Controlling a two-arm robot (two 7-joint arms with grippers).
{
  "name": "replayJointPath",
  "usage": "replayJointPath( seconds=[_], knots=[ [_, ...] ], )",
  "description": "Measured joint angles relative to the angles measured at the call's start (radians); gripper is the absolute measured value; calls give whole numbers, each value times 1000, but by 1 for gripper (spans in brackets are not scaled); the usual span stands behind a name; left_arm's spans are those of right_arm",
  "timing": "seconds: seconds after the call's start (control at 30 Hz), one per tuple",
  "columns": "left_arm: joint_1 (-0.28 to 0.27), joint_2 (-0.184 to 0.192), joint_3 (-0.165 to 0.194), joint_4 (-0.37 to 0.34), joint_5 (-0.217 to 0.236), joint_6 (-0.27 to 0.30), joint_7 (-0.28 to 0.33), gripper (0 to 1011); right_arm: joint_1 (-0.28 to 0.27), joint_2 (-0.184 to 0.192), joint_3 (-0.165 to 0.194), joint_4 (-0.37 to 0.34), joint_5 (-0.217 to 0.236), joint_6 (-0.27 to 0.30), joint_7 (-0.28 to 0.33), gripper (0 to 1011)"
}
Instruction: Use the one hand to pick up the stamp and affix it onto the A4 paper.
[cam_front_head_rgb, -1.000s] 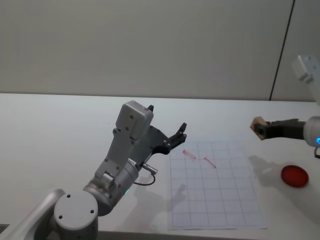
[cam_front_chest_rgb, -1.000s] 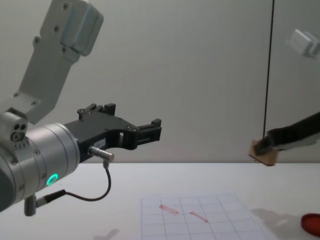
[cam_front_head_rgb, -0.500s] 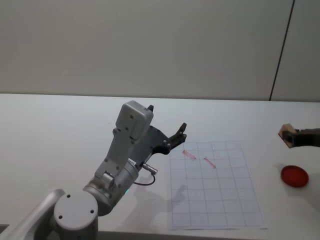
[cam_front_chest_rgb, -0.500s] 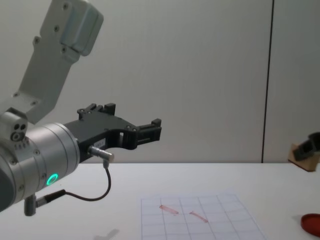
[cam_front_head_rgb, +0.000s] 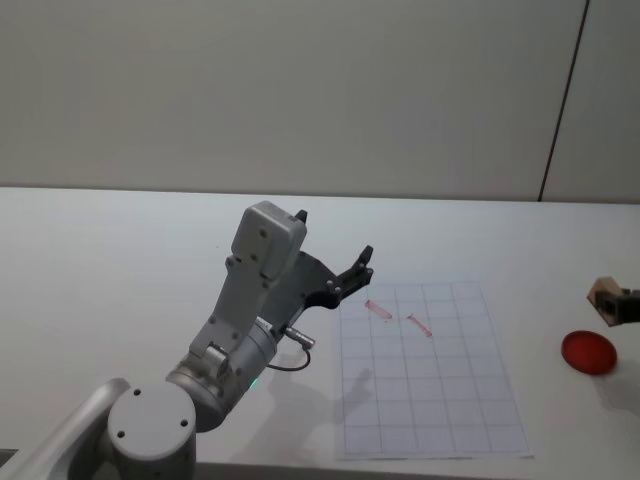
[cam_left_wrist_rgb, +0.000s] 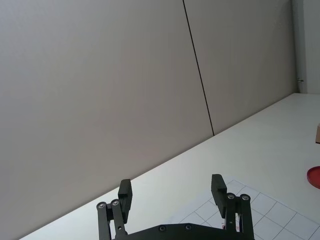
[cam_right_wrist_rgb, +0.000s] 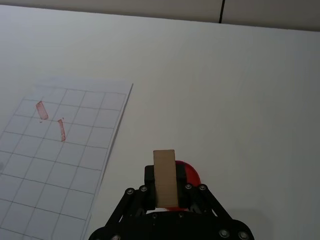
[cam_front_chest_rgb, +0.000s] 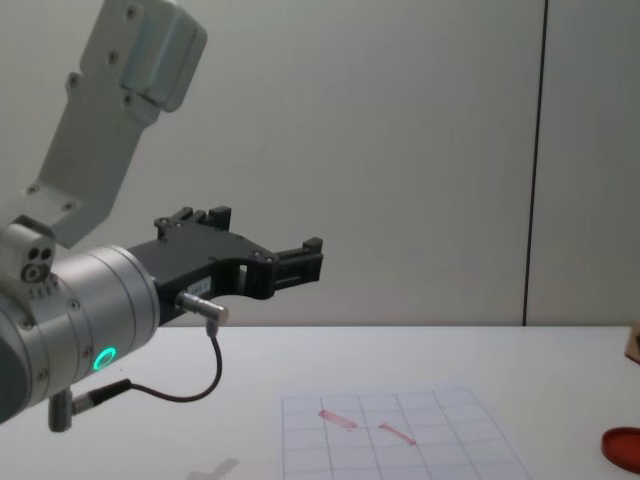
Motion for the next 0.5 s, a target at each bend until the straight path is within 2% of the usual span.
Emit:
replayJointPath(
  seconds=[0.5],
  knots=[
    [0,0,0,0,0,0,0,1002,-46,11,17,5,19,-7,-34,217]
  ],
)
